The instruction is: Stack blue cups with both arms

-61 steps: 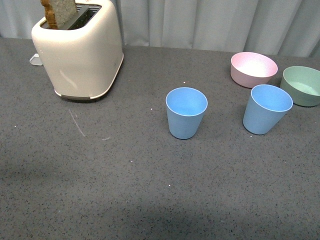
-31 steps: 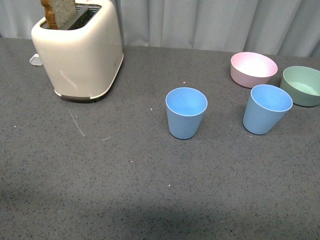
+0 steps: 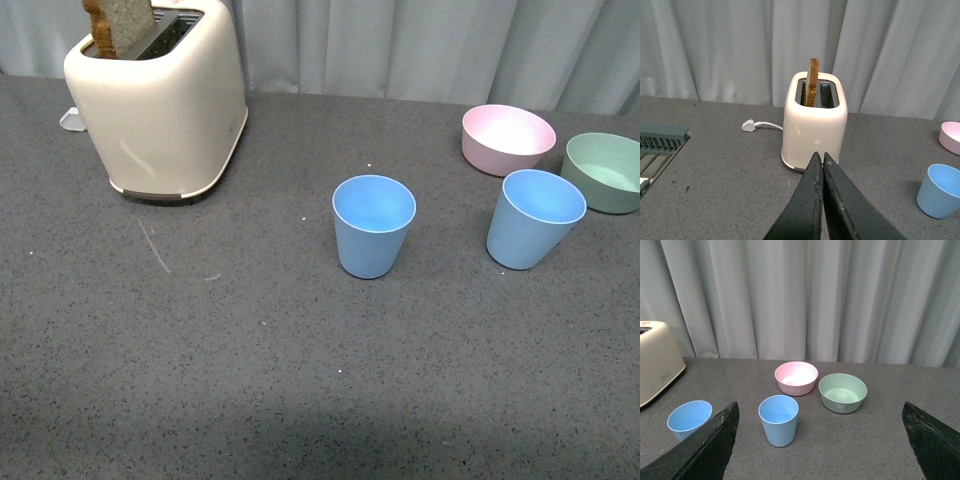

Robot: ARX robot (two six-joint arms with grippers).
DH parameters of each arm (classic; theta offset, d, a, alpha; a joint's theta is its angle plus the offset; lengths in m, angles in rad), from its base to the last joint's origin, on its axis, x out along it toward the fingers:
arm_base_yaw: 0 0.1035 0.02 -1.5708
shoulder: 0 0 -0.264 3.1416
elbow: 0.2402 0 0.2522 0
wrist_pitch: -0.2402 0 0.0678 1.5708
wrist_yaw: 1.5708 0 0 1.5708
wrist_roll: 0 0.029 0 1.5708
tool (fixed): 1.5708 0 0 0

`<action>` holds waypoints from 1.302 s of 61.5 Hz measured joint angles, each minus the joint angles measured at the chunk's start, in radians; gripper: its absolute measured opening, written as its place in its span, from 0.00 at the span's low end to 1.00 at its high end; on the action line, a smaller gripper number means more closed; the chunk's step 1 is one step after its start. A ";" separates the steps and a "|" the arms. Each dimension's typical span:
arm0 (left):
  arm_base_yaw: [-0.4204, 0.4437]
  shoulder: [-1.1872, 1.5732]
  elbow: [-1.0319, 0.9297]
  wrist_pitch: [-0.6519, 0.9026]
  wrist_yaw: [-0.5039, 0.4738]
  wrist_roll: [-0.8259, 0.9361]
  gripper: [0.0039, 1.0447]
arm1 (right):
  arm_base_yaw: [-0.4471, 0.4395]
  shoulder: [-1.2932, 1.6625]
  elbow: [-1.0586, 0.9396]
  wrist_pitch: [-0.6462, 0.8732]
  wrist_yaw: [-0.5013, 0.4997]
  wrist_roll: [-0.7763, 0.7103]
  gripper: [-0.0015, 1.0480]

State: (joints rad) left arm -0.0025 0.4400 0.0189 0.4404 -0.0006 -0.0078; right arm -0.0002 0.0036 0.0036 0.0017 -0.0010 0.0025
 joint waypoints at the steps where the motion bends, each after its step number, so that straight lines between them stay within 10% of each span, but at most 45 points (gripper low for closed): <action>1: 0.000 -0.010 0.000 -0.010 0.000 0.000 0.03 | 0.000 0.000 0.000 0.000 0.000 0.000 0.91; 61: 0.000 -0.434 0.000 -0.438 0.001 0.000 0.03 | 0.000 0.000 0.000 0.000 0.000 0.000 0.91; 80: 0.000 -0.436 0.000 -0.438 0.001 0.000 0.55 | 0.000 0.000 0.000 0.000 0.000 0.000 0.91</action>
State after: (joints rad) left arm -0.0025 0.0044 0.0193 0.0025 0.0002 -0.0078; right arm -0.0002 0.0036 0.0036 0.0017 -0.0010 0.0025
